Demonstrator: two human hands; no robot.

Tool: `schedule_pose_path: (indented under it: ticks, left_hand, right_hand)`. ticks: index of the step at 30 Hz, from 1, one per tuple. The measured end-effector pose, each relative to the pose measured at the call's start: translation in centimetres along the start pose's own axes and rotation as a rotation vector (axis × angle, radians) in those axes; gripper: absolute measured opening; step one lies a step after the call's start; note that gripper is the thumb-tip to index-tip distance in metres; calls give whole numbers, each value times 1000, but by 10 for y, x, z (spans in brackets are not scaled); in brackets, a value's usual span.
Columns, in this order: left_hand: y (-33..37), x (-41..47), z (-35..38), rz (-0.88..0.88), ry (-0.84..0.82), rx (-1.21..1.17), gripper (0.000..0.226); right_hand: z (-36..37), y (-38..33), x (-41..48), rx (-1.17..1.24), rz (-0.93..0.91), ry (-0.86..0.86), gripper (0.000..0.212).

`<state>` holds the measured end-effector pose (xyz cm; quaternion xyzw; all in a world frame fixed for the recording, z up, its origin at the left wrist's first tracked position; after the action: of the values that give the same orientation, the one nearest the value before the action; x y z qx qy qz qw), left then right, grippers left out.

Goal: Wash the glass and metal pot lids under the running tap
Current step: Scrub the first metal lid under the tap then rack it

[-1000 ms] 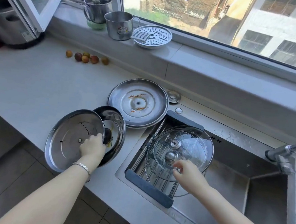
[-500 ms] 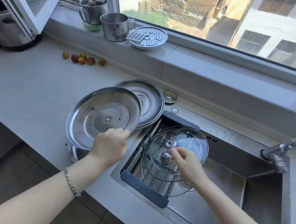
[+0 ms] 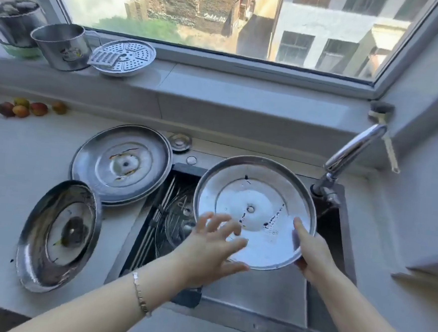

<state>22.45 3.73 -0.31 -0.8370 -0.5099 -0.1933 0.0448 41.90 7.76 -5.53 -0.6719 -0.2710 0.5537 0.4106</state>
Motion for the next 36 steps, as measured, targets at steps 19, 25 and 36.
schedule_pose_path:
  ticks: [19,25,36]
  left_hand:
    - [-19,49,72,-1769,-85,-1497,46]
    - [-27,50,72,-1766,-39,-1413,44]
    - [-25,53,79,-1744,-138,-1193,67]
  right_hand:
    - [-94,-30,113,-388,6,75,70]
    - [-79,-23,161,-564,135,115,52]
    - [-80,-5,189,-553,112,180,45]
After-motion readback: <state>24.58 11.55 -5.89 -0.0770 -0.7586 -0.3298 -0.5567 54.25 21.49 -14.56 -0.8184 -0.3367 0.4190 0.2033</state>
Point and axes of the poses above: each hand's wrist, its own x-axis towards the middle knuckle, its own z-axis out of the palm, y = z × x, the point moved 6 cm from there along x, towards the middle knuckle, and after that the axes turned 9 degrees about -z, right-handed, at the moved point
